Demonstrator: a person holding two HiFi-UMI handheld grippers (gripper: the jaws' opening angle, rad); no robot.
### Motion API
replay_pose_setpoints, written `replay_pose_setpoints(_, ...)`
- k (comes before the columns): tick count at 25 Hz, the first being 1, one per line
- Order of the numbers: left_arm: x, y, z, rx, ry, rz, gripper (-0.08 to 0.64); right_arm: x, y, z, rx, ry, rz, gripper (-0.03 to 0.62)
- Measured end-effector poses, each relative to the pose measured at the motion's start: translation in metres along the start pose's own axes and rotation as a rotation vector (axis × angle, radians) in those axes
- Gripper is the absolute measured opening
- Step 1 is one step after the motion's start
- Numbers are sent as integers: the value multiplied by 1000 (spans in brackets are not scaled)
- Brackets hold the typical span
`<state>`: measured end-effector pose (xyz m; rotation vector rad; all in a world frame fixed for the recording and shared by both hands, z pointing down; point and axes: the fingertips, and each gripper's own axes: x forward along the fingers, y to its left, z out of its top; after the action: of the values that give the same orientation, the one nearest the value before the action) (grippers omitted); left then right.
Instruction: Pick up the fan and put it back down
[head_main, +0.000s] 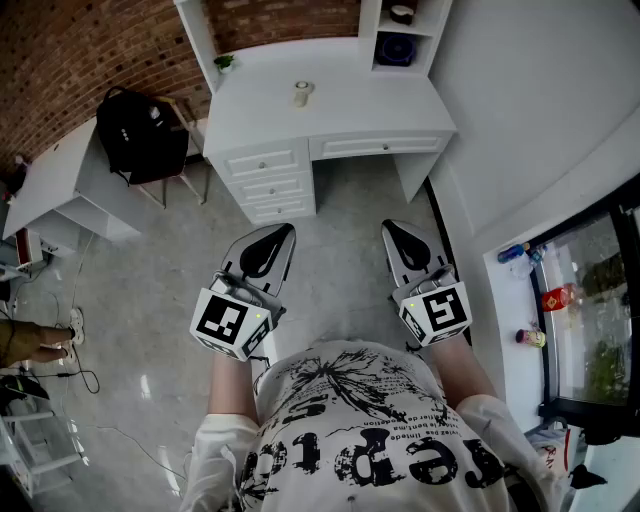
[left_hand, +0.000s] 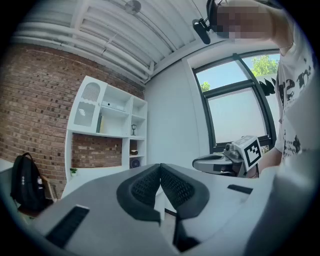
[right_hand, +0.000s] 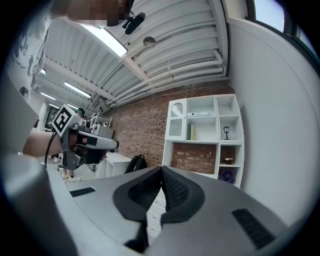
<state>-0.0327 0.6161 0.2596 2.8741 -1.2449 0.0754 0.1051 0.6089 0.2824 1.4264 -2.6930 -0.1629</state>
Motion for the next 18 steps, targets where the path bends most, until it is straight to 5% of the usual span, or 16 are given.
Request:
replay_pose_setpoints(16,-22,53,-6,-57,-59,-14,14,41,25,-1,61,-7,-67,14)
replay_pose_setpoints(18,-25,63,-6,-67,-96,-9,320,48,28,-4,70,-1,-78,15)
